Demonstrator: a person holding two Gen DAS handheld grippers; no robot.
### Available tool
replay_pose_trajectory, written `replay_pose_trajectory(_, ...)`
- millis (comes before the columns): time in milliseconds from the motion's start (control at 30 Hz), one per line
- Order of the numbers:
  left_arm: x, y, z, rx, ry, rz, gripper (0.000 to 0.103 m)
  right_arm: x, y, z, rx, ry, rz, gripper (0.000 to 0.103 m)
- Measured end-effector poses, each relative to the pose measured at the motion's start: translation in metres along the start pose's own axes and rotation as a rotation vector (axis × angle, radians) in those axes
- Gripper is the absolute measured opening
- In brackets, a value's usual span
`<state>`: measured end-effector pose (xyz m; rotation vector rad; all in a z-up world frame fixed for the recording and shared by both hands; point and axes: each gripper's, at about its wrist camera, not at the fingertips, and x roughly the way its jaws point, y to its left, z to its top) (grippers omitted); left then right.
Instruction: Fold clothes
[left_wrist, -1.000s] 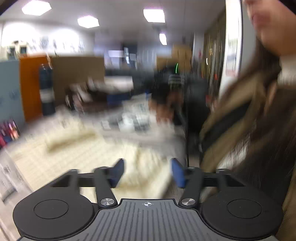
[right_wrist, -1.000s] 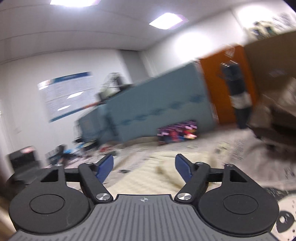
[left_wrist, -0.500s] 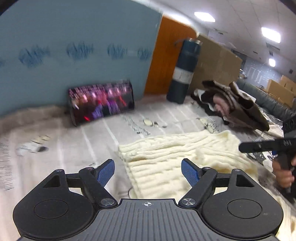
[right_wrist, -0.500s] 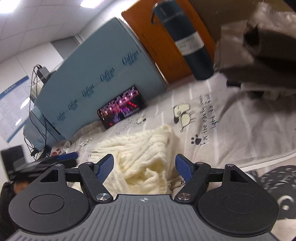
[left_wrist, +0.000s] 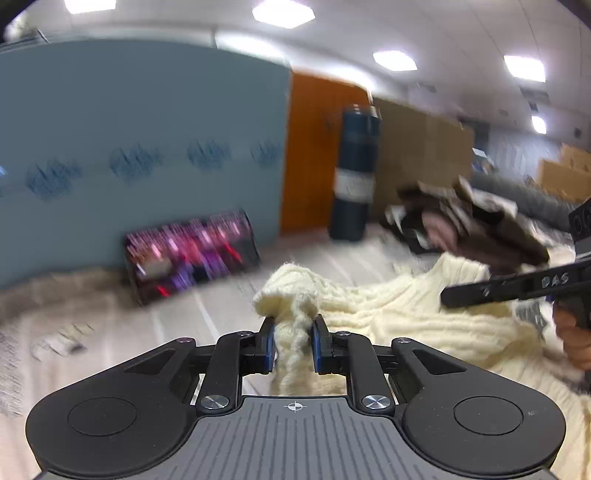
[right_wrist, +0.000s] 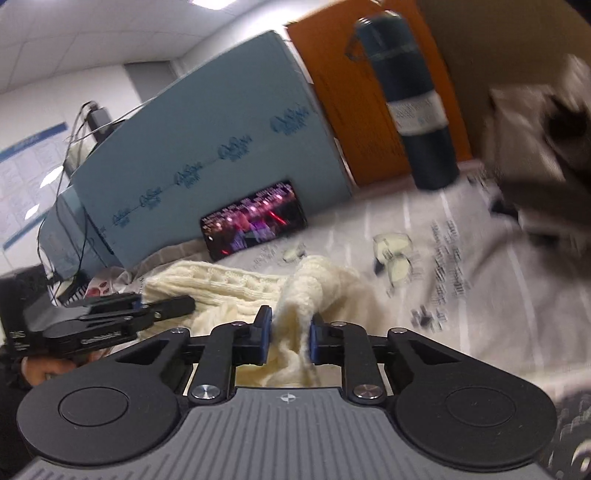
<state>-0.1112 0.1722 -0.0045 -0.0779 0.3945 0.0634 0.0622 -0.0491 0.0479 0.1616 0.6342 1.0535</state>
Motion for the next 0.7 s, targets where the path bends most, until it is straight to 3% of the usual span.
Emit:
replay_pose_trajectory(167,-0.008,0.021,0.007,-0.05,-0.037,0.115,0.018,0.029,0.017,0.026,-0.078,-0.016,0.03,0.018)
replay_pose_trajectory(267,0.007,0.037,-0.003,-0.119,0.046,0.178,0.025,0.06,0.019,0.032,-0.083,0.026,0.027,0.018)
replay_pose_trajectory(367,0.017,0.049,-0.009,-0.181,0.108,0.234,0.043,0.081,0.021,0.03,-0.091,0.064,-0.008,0.023)
replay_pose_trajectory(400,0.017,0.052,-0.009,-0.198,0.111,0.25,0.054,0.083,0.022,0.029,-0.095,0.064,-0.021,0.026)
replay_pose_trajectory(500,0.014,0.058,-0.01,-0.218,0.095,0.32,0.075,0.079,0.021,0.029,-0.101,0.024,-0.071,0.045)
replay_pose_trajectory(600,0.018,0.064,-0.011,-0.242,0.118,0.352,0.08,0.065,0.027,0.032,-0.162,-0.049,-0.106,0.048)
replay_pose_trajectory(700,0.022,0.065,-0.011,-0.247,0.147,0.362,0.085,0.049,0.039,0.032,-0.234,-0.068,-0.016,0.055)
